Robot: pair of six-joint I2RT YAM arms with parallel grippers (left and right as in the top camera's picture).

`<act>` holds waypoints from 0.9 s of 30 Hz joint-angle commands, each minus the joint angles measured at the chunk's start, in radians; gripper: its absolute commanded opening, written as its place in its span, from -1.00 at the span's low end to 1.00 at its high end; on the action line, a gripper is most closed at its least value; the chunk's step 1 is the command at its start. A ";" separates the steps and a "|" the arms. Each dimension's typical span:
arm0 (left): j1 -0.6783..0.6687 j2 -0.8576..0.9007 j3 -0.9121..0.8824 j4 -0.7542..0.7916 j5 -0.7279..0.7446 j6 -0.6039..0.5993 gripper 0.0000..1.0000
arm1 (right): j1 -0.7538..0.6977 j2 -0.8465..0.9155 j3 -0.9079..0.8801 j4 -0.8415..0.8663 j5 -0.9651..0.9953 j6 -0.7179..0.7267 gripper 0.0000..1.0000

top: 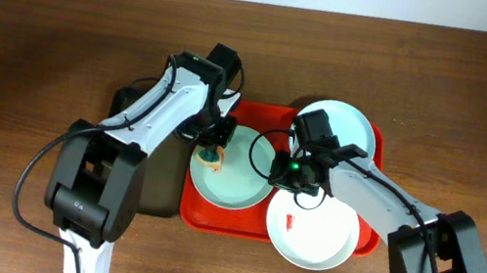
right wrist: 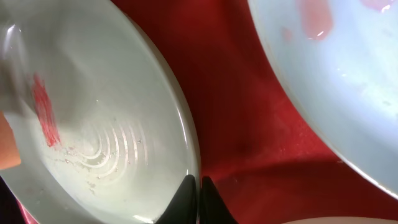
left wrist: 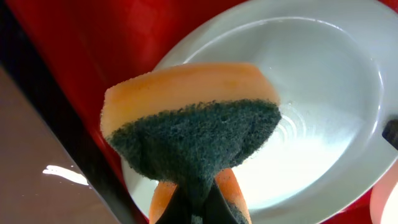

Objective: Clean dirty plates on tray and stack at the side
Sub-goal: 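Scrub the held plate with the sponge in left gripper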

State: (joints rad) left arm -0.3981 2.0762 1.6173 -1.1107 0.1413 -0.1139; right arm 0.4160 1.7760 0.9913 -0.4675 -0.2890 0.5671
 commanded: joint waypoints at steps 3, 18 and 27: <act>-0.021 0.059 0.001 0.008 -0.014 -0.017 -1.00 | 0.009 0.002 0.015 -0.001 0.012 -0.013 -0.92; 0.044 -0.043 0.002 0.026 0.314 0.066 -1.00 | 0.009 0.002 0.015 -0.001 0.012 -0.013 -0.92; -0.016 -0.090 -0.094 0.085 0.085 0.053 -1.00 | 0.009 0.002 0.015 -0.002 0.012 -0.013 -0.92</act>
State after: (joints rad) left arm -0.4034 1.9564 1.5917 -1.0637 0.2783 -0.0677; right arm 0.4160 1.7760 0.9913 -0.4690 -0.2787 0.5640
